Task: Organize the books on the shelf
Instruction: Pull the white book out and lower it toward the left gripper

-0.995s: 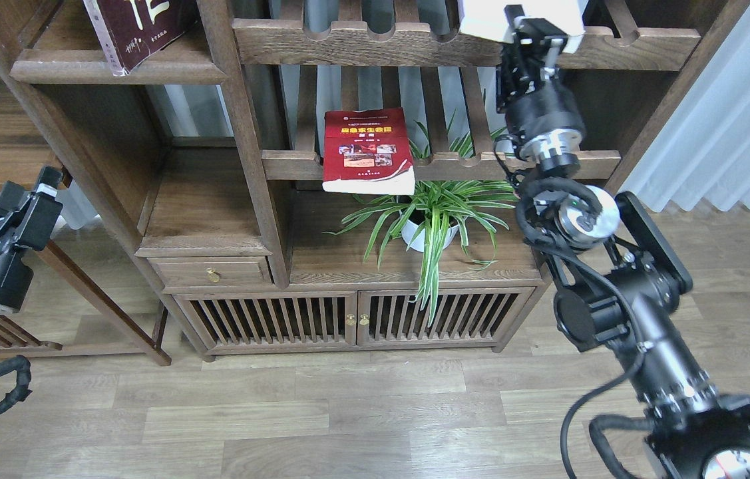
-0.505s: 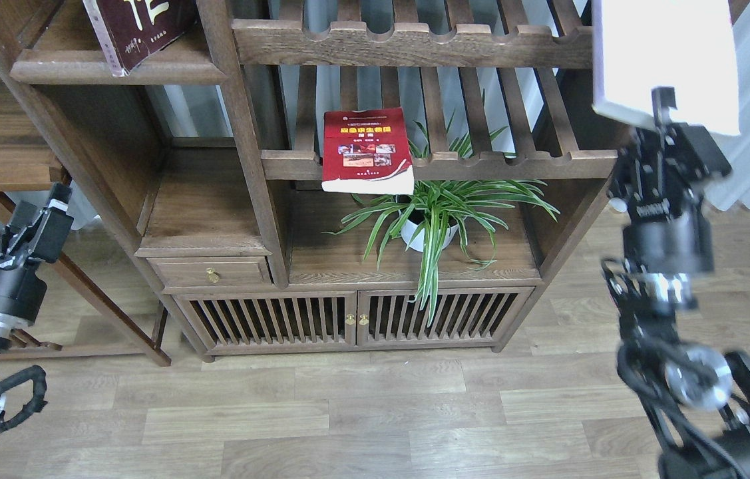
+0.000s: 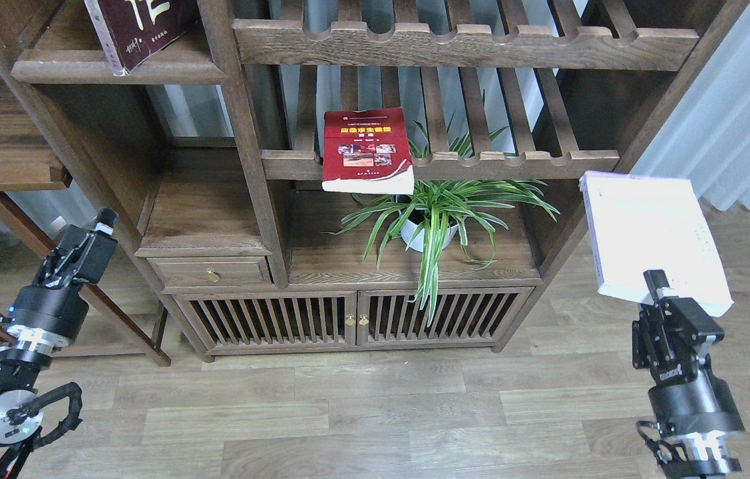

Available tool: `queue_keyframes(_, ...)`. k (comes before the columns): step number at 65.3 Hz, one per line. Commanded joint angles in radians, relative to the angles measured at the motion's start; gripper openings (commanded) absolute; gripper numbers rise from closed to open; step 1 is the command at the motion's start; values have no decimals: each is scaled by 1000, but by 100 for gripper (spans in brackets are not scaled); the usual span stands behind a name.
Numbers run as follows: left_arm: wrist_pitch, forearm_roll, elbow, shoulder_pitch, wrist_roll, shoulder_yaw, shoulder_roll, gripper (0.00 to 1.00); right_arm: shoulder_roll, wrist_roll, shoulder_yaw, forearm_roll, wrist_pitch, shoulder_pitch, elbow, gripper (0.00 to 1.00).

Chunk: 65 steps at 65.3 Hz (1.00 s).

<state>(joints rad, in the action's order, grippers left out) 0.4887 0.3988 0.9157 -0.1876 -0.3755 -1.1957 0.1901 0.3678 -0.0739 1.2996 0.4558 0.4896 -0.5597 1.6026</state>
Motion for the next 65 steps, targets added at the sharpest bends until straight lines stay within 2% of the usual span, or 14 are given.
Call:
queue_keyframes(1, 0, -119, 0, 16, 29, 94, -32, 100, -52, 39, -106, -28, -1, 56, -90, 1)
queue_keyframes(6, 0, -193, 0, 17, 87, 134, -40, 99, -101, 57, -152, -42, -1, 109, -139, 2)
queue_keyframes(9, 0, -258, 2, 19, 144, 157, -50, 99, -138, 71, -181, -48, -1, 142, -168, 2)
queue_keyframes(10, 0, -297, 6, 19, 176, 166, -60, 99, -160, 77, -193, -54, -1, 159, -184, 2)
queue_keyframes(15, 0, -417, 29, 26, 266, 191, -83, 99, -231, 103, -236, -68, -1, 201, -216, 2)
queue_keyframes(21, 0, -530, 90, 27, 312, 238, -89, 99, -296, 138, -278, -80, -1, 227, -256, 2)
queue_keyframes(34, 0, -679, 173, 25, 317, 307, -139, 99, -368, 233, -347, -81, -1, 242, -323, 2)
queue_keyframes(65, 0, -681, 176, 66, 320, 439, -190, 96, -368, 236, -382, -77, -1, 250, -340, 2)
